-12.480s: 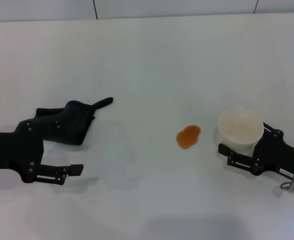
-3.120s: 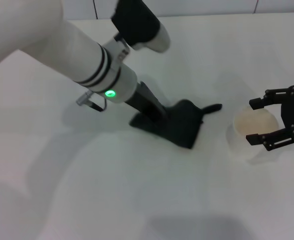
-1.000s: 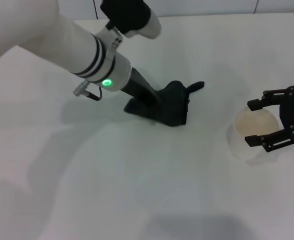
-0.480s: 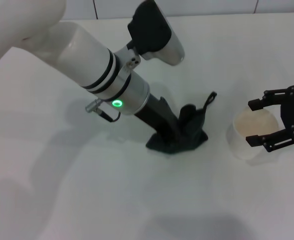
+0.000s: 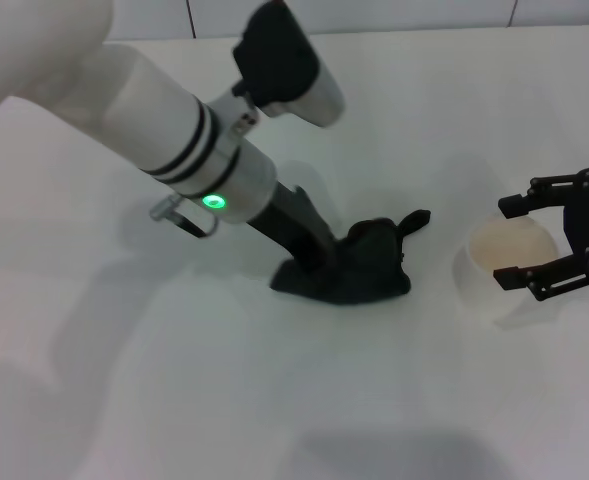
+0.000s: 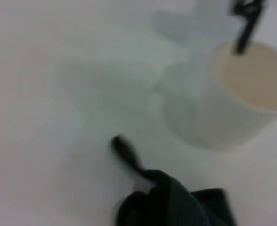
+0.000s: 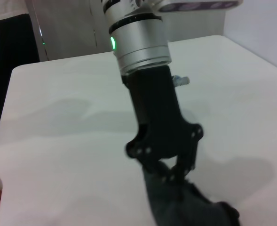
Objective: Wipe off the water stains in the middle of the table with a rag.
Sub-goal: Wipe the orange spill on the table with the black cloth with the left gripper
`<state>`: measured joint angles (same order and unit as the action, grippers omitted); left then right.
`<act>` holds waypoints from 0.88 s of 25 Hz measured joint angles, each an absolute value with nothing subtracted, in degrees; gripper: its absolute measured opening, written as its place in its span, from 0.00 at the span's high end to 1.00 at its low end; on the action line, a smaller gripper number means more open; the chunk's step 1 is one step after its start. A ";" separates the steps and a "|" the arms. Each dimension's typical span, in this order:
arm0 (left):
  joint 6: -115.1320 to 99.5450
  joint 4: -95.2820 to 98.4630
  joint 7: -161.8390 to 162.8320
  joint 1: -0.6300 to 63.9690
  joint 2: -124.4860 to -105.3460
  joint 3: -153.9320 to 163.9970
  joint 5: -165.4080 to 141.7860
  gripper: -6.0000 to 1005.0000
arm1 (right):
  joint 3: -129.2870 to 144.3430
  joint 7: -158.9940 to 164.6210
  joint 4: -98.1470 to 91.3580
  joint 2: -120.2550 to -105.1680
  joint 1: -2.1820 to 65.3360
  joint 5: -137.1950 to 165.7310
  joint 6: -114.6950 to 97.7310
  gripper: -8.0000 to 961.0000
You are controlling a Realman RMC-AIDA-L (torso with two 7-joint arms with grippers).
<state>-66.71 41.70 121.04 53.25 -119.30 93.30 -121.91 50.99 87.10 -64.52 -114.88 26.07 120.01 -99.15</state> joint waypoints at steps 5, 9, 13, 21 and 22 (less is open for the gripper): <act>-61.59 41.97 121.69 51.56 -119.35 89.02 -126.88 0.87 | 50.82 87.10 -64.52 -114.80 25.94 120.05 -99.15 0.09; -56.07 41.97 123.56 50.77 -119.30 87.00 -130.10 0.87 | 50.83 87.10 -64.52 -114.78 25.89 120.25 -99.15 0.09; -53.46 41.59 124.37 50.64 -119.43 87.11 -131.60 0.86 | 51.06 87.10 -64.52 -114.78 25.97 120.30 -99.14 0.09; -59.07 42.50 122.45 51.68 -119.51 94.41 -124.70 0.85 | 51.15 87.10 -64.51 -114.73 25.98 120.41 -99.14 0.09; -60.53 43.18 122.14 51.64 -119.53 95.27 -124.11 0.85 | 51.15 87.10 -64.51 -114.71 25.96 120.42 -99.15 0.09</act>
